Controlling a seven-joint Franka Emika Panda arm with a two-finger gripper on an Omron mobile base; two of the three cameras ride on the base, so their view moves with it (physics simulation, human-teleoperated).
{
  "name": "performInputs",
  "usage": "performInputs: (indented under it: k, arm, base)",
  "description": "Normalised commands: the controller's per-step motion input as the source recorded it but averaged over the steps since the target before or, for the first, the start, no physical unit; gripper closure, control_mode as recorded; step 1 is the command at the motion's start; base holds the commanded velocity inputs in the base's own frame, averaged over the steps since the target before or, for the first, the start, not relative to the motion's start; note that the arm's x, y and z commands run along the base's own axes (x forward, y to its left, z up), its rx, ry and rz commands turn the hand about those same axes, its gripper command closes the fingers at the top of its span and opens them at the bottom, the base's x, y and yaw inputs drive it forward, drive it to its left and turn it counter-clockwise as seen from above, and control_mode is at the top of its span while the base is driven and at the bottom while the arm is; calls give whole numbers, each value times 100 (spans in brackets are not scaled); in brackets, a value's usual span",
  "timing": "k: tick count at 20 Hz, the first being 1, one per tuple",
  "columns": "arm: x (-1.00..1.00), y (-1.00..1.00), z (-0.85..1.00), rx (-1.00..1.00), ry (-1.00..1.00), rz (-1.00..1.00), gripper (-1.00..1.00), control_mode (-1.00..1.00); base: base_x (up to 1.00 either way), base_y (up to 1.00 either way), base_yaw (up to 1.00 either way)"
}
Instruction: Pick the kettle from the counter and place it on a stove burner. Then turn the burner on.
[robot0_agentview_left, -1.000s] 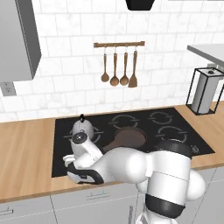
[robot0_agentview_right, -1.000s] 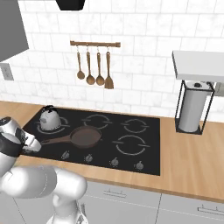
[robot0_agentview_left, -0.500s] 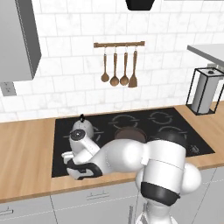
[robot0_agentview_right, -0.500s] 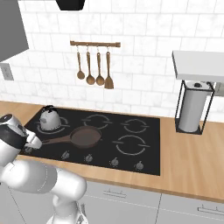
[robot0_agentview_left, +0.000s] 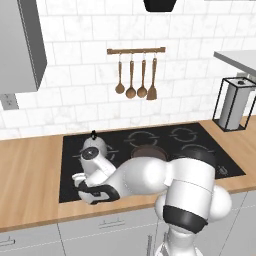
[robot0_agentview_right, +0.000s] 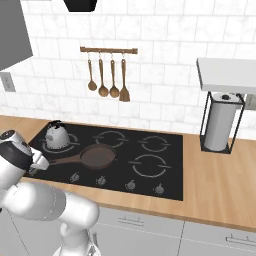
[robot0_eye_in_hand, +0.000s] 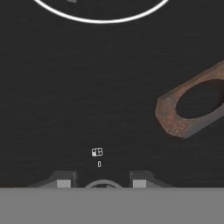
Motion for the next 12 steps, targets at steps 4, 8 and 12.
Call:
performInputs:
  k: [4, 8, 12]
  arm:
    - [-66, 0, -3, -2, 0, 10, 100, -100]
    - [-78, 14, -1, -9, 0, 30, 100, -100]
    - [-67, 30, 0, -12, 0, 37, 100, -100]
  base:
    - [0, 0, 0]
    - [0, 0, 0]
    - [0, 0, 0]
